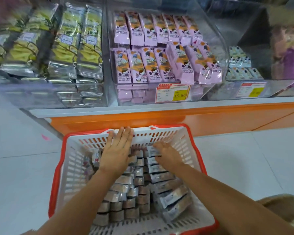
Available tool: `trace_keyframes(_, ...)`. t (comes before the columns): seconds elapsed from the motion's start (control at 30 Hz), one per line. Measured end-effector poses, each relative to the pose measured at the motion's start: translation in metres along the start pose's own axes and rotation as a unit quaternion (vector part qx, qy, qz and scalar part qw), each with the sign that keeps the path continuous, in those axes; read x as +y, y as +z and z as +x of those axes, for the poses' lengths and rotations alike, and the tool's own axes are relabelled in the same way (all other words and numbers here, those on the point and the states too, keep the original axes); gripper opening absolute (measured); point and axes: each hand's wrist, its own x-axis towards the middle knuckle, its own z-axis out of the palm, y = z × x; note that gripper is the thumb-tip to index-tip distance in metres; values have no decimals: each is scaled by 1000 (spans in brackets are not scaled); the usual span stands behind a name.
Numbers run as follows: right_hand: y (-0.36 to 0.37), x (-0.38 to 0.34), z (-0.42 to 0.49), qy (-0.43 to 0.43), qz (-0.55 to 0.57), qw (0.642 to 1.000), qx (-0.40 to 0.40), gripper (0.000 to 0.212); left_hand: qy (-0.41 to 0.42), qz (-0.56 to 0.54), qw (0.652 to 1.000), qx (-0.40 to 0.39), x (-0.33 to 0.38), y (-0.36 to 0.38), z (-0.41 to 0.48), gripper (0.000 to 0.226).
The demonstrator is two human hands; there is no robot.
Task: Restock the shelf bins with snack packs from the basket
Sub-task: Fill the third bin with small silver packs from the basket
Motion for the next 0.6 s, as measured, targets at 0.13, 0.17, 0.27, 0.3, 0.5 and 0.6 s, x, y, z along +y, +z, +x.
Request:
trace_keyframes(0.13,17,3,16,-4,-58,998,-4,61,-13,-20,999,25,2,8,2,84)
trace_keyframes(0.17,22,3,19,-3,-69,998,-4,63,-13,-21,999,24,3,10,2,87)
trace_keyframes(0.27,32,1,23,-5,-146,989,-21,64,-19,-21,999,19,4,14,1,97)
trace_keyframes(0.3,35,1,23,-8,-176,984,-24,63,-22,-22,999,20,5,15,1,98)
trace_keyframes(0.5,37,10,26,-33,-157,987,1,62,-22,-16,999,17,4,17,1,96)
trace_keyframes(0.6,22,14,20,-41,-82,995,27,48,-23,-5,1000,7,4,14,0,96)
